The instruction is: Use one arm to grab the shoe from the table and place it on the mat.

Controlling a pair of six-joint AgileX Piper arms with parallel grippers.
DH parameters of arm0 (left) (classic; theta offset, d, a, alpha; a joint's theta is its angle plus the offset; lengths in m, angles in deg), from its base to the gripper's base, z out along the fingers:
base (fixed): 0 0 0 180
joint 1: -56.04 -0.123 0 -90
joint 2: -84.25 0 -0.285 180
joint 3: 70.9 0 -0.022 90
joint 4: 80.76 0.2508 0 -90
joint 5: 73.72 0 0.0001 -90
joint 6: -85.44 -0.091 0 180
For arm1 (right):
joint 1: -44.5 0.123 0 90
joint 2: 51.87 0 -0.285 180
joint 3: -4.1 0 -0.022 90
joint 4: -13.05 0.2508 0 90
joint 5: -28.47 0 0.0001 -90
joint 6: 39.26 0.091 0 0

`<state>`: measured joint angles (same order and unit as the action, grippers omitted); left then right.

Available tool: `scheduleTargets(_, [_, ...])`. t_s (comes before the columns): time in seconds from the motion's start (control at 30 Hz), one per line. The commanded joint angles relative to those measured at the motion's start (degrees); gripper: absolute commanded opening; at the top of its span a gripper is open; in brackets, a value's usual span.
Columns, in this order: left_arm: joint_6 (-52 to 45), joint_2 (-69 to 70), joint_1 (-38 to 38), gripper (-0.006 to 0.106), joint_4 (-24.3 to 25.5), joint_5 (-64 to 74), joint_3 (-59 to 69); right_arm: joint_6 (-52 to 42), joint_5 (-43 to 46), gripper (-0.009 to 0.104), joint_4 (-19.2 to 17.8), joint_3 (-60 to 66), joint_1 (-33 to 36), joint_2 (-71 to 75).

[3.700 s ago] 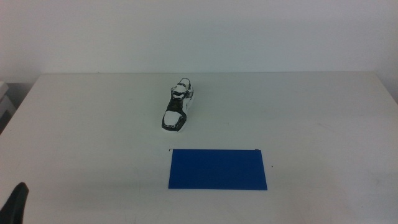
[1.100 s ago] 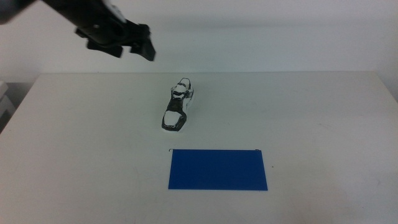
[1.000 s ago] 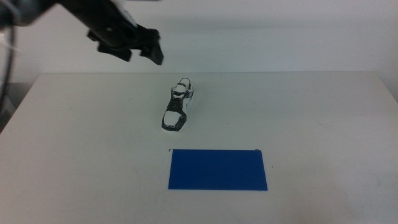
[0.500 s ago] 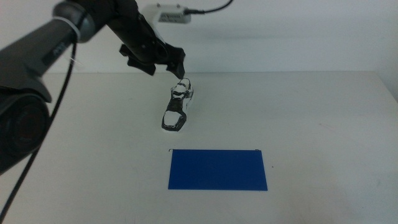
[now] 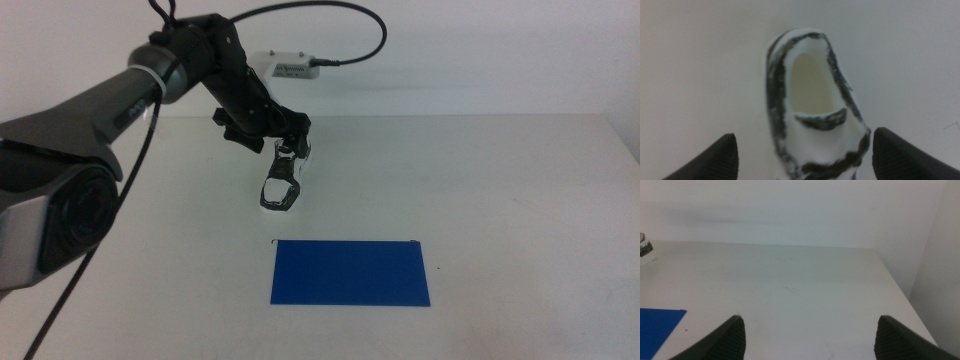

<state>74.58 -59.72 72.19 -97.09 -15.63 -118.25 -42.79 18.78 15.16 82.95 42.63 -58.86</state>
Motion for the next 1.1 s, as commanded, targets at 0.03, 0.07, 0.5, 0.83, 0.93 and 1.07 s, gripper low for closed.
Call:
scheduleTargets(0.03, [1.0,3.1,1.0,0.09,-2.3,-2.9,-1.9,-0.7,4.5,0.066,-0.5,-0.5,0.2,1.2])
scheduleTargets(0.07, [1.0,2.7,1.1,0.09,-2.3,-3.2,-1.9,-0.7,4.5,0.066,-0.5,-0.5,0.2,1.2])
scheduleTargets(0.5, [2.0,0.4,1.4,0.072,-2.4,-4.2,-1.9,-0.7,4.5,0.066,-0.5,-0.5,0.2,1.2])
scheduleTargets(0.83, [1.8,2.8,1.4,0.014,-2.9,-3.0,-1.9,-0.7,4.5,0.066,-0.5,-0.5,0.2,1.2])
scheduleTargets(0.93, [2.0,3.9,1.4,0.005,-3.1,-2.4,-1.9,-0.7,4.5,0.066,-0.5,-0.5,0.2,1.2])
scheduleTargets(1.07, [1.4,5.8,1.5,-0.002,-3.1,-0.1,-1.9,-0.7,4.5,0.066,-0.5,-0.5,0.2,1.2])
